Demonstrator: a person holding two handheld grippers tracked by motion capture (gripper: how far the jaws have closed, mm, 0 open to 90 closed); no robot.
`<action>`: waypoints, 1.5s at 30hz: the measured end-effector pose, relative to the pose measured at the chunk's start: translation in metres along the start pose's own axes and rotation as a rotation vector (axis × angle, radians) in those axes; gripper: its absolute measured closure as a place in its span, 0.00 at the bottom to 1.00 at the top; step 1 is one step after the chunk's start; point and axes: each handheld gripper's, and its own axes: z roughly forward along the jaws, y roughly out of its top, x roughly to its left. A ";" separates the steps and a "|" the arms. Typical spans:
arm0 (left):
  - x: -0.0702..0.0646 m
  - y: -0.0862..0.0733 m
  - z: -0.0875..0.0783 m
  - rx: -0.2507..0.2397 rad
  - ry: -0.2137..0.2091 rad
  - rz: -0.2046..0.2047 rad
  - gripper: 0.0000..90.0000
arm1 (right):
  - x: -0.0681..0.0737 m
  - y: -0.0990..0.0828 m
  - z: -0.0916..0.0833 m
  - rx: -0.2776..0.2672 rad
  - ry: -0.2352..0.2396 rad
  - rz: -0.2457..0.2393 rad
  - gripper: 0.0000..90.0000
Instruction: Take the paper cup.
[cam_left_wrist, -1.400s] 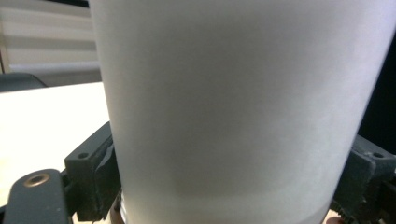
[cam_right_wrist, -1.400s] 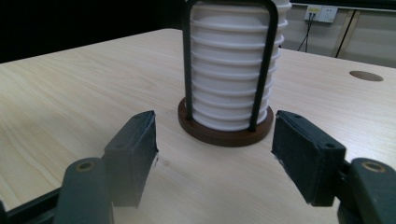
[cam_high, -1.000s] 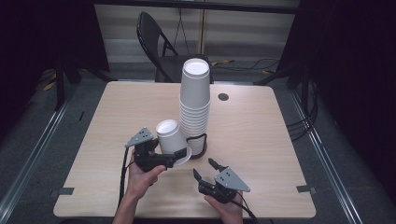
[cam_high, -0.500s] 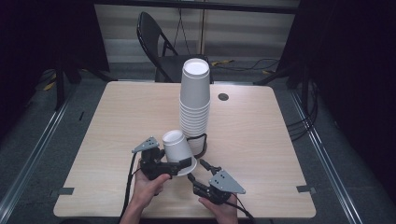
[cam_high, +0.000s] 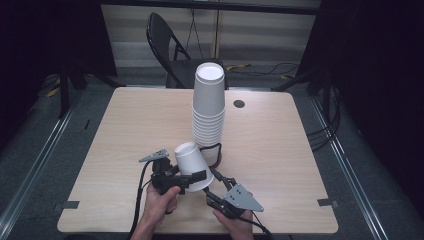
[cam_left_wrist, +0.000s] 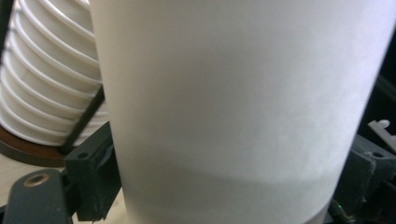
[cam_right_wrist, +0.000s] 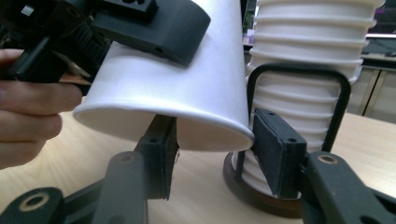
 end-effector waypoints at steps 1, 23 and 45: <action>0.000 0.000 0.000 0.003 0.000 -0.002 0.14 | -0.001 0.000 0.000 -0.011 -0.002 -0.002 0.59; -0.008 -0.012 0.007 0.039 -0.062 -0.072 0.13 | -0.004 0.004 0.013 -0.093 -0.017 -0.021 0.78; 0.005 -0.003 0.009 -0.009 -0.064 0.012 0.05 | -0.006 0.001 0.009 -0.055 -0.031 -0.008 0.95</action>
